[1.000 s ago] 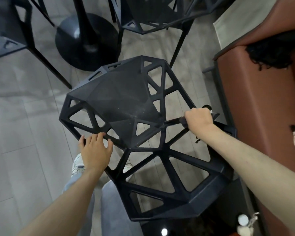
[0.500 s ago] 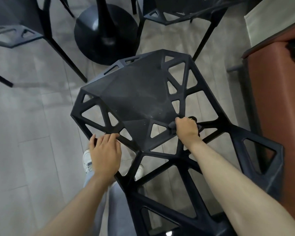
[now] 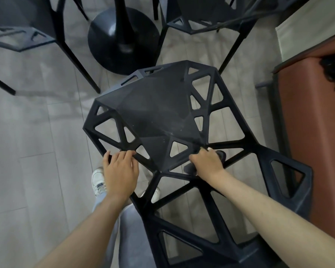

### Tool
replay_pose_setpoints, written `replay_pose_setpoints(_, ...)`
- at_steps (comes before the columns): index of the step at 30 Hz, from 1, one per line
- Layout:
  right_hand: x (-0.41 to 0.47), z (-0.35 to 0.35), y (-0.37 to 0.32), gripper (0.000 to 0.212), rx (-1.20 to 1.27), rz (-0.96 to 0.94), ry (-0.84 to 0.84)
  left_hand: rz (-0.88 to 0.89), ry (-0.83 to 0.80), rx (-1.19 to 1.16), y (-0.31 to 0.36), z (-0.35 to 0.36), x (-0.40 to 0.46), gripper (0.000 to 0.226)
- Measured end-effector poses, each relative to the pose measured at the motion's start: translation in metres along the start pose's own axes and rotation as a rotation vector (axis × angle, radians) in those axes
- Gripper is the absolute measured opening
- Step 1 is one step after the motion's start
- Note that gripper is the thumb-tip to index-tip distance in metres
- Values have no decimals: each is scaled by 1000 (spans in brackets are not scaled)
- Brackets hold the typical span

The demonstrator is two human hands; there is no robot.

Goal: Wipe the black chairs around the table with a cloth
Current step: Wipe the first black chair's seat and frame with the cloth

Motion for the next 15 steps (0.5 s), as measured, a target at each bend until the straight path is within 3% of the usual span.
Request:
replay_pose_setpoints(4,22,-2,41,27,67,164,30,-15,-3,-6,0,2,1,26)
replay_pose_setpoints(9,48,-2,32,32,88,161,-57,-19,3,-13,-1,2,0,25)
replay_pose_setpoints(15,25,-11,31,20,162,-78,-191,-14,-16,-14,-1,-1,0,27)
Point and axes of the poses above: each hand's wrist, its own x-axis towards the middle knuckle, its own z-axis out of the palm, y = z × x, the point moved 6 cm from there along x, towards the middle knuckle, and after that the axes turned 9 degrees about x, right-handed, at the moved point
